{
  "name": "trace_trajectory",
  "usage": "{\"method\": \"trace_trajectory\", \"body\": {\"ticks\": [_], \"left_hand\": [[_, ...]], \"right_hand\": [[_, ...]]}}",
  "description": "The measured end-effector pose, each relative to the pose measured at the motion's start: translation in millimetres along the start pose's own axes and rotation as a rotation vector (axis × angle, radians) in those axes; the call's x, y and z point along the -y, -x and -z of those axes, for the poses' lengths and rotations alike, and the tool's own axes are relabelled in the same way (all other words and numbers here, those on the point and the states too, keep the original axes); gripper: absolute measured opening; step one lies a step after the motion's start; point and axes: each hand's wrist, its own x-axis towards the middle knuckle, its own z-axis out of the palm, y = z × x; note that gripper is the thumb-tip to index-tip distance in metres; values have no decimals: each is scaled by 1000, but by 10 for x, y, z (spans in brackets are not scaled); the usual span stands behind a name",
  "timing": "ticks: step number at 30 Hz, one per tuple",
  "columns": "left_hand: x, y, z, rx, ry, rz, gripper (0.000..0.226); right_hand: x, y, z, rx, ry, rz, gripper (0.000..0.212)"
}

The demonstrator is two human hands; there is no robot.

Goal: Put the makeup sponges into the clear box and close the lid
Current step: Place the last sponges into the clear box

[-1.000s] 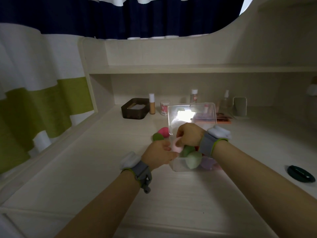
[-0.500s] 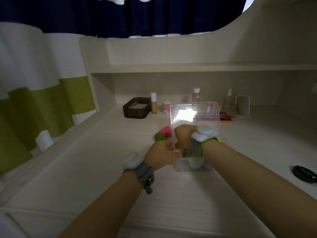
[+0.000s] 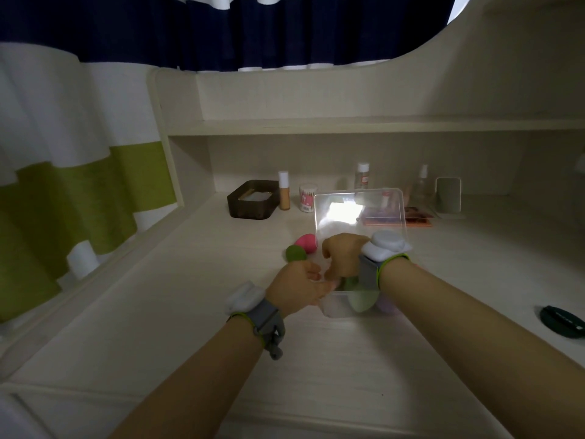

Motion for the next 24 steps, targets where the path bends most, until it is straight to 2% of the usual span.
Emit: {"method": "trace_trajectory", "body": {"ticks": [5, 11, 15, 21, 24], "left_hand": [[1, -6, 12, -8, -48, 0, 54], [11, -6, 13, -12, -75, -6, 55], [17, -18, 13, -9, -66, -4, 54], [31, -18, 6, -16, -31, -6, 52], [35, -10, 8, -1, -27, -11, 53]], "right_hand": [[-36, -8, 19, -44, -56, 71, 37], [-47, -20, 10, -53, -36, 72, 36], [-28, -19, 21, 9, 37, 83, 40], [21, -17, -14, -87, 130, 27, 32], [28, -25, -7, -66, 93, -1, 30]]}}
